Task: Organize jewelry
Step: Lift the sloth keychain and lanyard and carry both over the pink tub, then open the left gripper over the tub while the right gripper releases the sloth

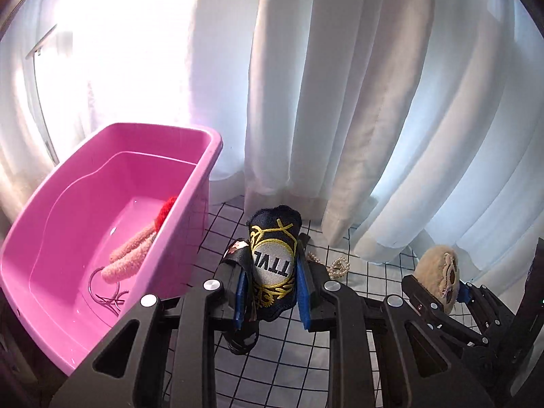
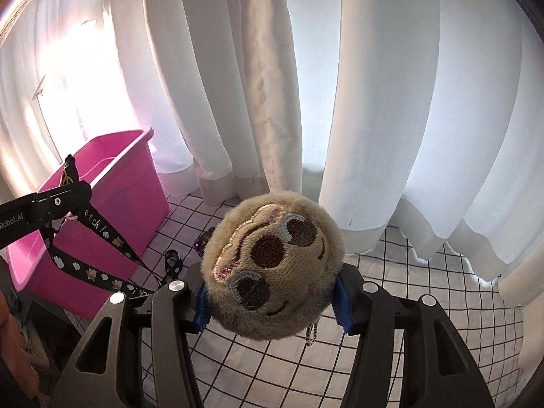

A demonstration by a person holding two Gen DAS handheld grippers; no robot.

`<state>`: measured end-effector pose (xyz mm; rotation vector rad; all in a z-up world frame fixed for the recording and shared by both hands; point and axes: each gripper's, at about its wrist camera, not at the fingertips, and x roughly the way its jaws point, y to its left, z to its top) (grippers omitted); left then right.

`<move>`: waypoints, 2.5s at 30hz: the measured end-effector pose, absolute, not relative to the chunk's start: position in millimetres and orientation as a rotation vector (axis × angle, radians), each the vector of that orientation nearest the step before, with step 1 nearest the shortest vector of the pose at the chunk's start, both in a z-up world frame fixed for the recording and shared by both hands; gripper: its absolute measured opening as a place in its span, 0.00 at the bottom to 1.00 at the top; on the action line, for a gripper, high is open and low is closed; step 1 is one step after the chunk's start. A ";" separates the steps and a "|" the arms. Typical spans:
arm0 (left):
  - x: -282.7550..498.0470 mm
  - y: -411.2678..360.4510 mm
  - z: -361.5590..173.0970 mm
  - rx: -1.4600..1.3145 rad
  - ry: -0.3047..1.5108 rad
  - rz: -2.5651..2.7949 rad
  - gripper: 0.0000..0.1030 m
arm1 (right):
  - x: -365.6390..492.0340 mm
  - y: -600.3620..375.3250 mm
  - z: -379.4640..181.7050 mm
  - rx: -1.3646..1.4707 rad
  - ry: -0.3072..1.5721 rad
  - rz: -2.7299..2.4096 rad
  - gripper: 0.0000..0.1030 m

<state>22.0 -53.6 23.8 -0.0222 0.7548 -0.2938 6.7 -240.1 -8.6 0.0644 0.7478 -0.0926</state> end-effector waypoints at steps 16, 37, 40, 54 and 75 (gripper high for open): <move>59.2 33.6 184.0 -0.039 0.539 -0.195 0.23 | 66.8 -140.2 129.0 -0.003 0.512 0.108 0.52; 123.2 162.3 131.1 -0.070 0.713 -0.051 0.25 | 166.0 20.3 97.9 -0.071 0.687 0.322 0.52; 129.8 171.4 84.6 -0.087 0.813 -0.033 0.25 | 182.7 30.4 63.7 -0.081 0.789 0.315 0.52; 138.6 186.2 -14.1 -0.127 1.036 0.047 0.46 | 209.4 46.3 -19.3 -0.150 1.000 0.251 0.52; 122.6 204.8 -8.1 -0.178 1.009 0.046 0.87 | 208.2 46.7 -13.7 -0.185 1.003 0.202 0.70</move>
